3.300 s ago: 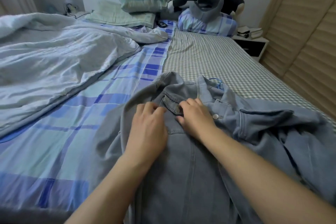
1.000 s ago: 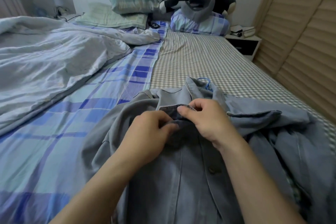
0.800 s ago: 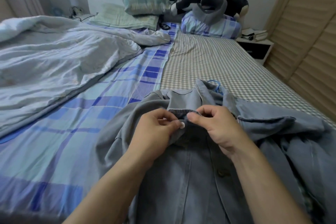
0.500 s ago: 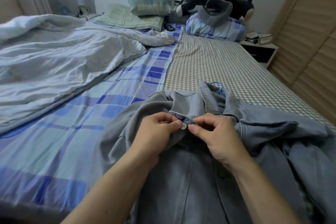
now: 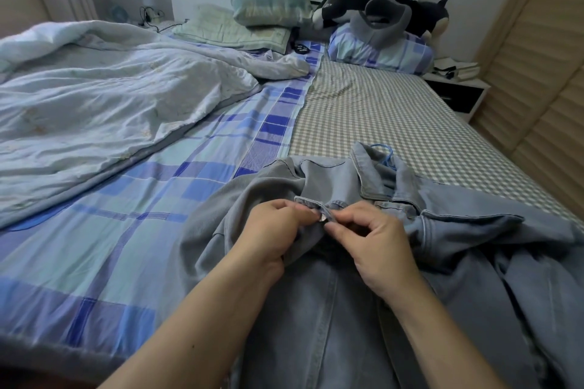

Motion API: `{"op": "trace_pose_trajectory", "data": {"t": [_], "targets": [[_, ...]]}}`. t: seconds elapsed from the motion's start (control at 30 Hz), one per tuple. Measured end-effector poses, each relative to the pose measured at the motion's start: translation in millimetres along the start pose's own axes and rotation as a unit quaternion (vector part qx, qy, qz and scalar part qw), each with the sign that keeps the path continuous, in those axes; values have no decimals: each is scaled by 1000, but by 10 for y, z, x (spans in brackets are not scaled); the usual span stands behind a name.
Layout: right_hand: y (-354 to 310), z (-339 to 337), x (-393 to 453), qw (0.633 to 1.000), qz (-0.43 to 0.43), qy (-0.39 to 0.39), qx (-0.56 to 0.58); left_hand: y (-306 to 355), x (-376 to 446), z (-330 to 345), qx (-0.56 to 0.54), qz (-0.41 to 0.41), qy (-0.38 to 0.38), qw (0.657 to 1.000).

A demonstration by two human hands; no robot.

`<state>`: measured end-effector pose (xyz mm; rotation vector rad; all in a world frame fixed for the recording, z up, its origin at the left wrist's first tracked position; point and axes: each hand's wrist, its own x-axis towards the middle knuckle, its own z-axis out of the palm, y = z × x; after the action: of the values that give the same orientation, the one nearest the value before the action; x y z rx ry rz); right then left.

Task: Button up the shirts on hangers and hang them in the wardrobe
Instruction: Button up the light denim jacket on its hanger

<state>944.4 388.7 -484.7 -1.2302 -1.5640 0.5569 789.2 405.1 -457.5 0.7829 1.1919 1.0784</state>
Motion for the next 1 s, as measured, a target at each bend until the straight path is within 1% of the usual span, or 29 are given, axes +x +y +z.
{"op": "trace_pose_trajectory", "data": {"t": [0.07,0.13,0.23,0.3,0.33,0.37,0.4,0.43,0.5,0.53,0.6,0.63,0.67,0.7,0.77,0.8,0.83,0.9,0.97,1.0], "targets": [[26,35,-38,995,-69,-4,-76,2,14,-12,-25,-15,6,1000],[50,56,-69,983,-124,-12,-132,1,23,-27,-26,-18,13,999],[82,33,-89,969,-161,2,-189,14,5,-42,-7,-9,15,1000],[99,28,-113,956,-189,7,-225,31,-52,-35,0,-9,3,1000],[94,41,-133,950,-203,7,-239,21,-79,-19,3,12,2,1000],[86,60,-155,945,-213,6,-248,-7,-108,3,10,52,14,999],[76,78,-171,945,-215,9,-247,-54,-122,24,30,107,42,993],[59,91,-177,949,-210,18,-236,-114,-118,39,71,166,78,980],[22,84,-155,959,-198,51,-196,-208,-111,56,163,263,138,941],[12,65,-135,961,-196,68,-181,-221,-101,61,202,308,142,919],[0,2,-98,961,-195,94,-175,-208,-83,50,294,403,125,858],[-3,-31,-83,959,-195,100,-181,-205,-77,41,327,428,115,835],[-5,-56,-73,957,-194,102,-189,-209,-77,43,338,434,103,829],[-7,-58,-54,955,-196,101,-196,-211,-70,32,318,411,88,850],[3,-76,-46,950,-202,107,-213,-199,-54,63,221,308,46,924],[3,-54,-32,946,-212,105,-220,-190,-38,44,164,254,32,953],[5,-41,-24,943,-222,102,-226,-177,-36,33,115,208,15,971],[17,-25,-19,939,-235,93,-233,-152,-59,36,52,148,-14,988],[19,-7,-33,939,-241,77,-234,-131,-78,33,42,136,-10,990],[19,0,-44,938,-244,69,-236,-132,-76,30,60,145,3,988]]}}
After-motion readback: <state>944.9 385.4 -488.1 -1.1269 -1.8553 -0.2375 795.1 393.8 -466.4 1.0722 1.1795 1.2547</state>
